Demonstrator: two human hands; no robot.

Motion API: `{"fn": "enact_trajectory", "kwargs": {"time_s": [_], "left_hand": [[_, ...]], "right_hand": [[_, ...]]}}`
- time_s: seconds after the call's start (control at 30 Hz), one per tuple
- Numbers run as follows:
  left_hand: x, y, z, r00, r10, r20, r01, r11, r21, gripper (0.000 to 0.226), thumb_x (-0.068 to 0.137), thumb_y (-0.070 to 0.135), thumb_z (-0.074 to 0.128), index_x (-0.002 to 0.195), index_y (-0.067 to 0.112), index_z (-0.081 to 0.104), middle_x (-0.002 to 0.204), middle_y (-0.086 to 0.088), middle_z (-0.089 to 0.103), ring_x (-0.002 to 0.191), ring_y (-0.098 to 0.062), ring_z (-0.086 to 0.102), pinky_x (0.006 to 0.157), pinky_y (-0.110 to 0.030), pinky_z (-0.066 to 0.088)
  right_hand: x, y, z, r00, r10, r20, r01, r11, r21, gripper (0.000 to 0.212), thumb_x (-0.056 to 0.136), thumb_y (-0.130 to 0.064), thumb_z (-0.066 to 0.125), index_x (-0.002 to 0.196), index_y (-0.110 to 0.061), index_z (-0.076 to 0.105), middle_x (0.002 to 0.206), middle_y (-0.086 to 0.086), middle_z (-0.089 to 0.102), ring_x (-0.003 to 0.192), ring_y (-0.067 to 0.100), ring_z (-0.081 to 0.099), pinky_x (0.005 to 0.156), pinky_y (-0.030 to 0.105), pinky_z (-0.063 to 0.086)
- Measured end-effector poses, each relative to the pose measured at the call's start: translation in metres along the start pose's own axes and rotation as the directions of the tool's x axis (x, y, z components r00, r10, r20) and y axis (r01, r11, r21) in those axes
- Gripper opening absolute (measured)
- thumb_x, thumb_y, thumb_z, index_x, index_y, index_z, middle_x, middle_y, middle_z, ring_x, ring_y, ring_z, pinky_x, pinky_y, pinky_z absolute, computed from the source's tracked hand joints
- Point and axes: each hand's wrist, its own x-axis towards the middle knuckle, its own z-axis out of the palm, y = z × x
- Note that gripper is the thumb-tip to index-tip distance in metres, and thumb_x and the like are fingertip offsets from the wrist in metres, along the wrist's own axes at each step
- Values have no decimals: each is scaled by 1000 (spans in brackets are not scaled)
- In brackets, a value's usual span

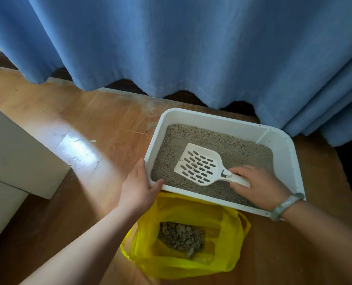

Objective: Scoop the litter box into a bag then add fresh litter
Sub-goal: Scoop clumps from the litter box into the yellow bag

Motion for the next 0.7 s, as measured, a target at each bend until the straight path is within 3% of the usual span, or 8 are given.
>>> {"fn": "enact_trajectory", "kwargs": {"time_s": [0.1, 0.27, 0.37, 0.47, 0.6, 0.7], "left_hand": [[1, 3, 0, 999, 17, -34, -14, 998, 68, 83, 86, 44, 60, 148, 11, 16, 151, -9, 29, 134, -27, 34, 109, -40, 32], [-1, 15, 11, 999, 34, -35, -28, 985, 173, 89, 85, 55, 55, 150, 13, 11, 159, -7, 7, 145, -25, 10, 118, -41, 15], [-5, 22, 20, 998, 37, -59, -25, 979, 204, 90, 84, 60, 52, 150, 14, 12, 159, -7, 5, 145, -25, 2, 119, -44, 6], [-7, 31, 31, 995, 101, -20, -94, 971, 222, 91, 82, 67, 46, 149, 15, 15, 159, -5, 5, 146, -21, -2, 118, -46, -2], [-19, 59, 54, 972, 228, 51, -233, 932, 277, 107, 64, 81, 15, 147, 14, 26, 157, -4, 18, 145, -20, 12, 116, -44, 1], [-30, 73, 77, 946, 303, 119, -325, 902, 285, 98, 69, 77, 22, 136, 10, 47, 144, -8, 44, 135, -25, 39, 112, -49, 20]], "right_hand": [[-13, 9, -7, 997, 57, 61, -54, 997, -51, 25, 92, -34, 52, 116, -34, 57, 100, -11, 58, 85, 7, 53, 74, 29, 46], [-17, 36, -42, 966, 239, 101, -179, 896, -406, 27, 94, -40, 44, 120, -38, 53, 107, -7, 61, 92, 14, 59, 76, 31, 51], [-14, 47, -67, 953, 290, 86, -196, 807, -557, 20, 95, -36, 40, 111, -35, 53, 97, -4, 60, 83, 16, 59, 66, 28, 49], [-14, 58, -78, 957, 282, 65, -160, 702, -694, 10, 92, -31, 47, 101, -30, 52, 74, -7, 48, 69, 15, 55, 54, 27, 40], [-20, 67, -77, 944, 315, 96, -137, 643, -754, 5, 86, -25, 55, 90, -29, 56, 65, -10, 39, 59, 12, 48, 52, 26, 38], [-24, 70, -75, 914, 386, 126, -152, 614, -774, 12, 80, -24, 62, 79, -32, 53, 65, -10, 43, 52, 8, 43, 51, 26, 40]]}}
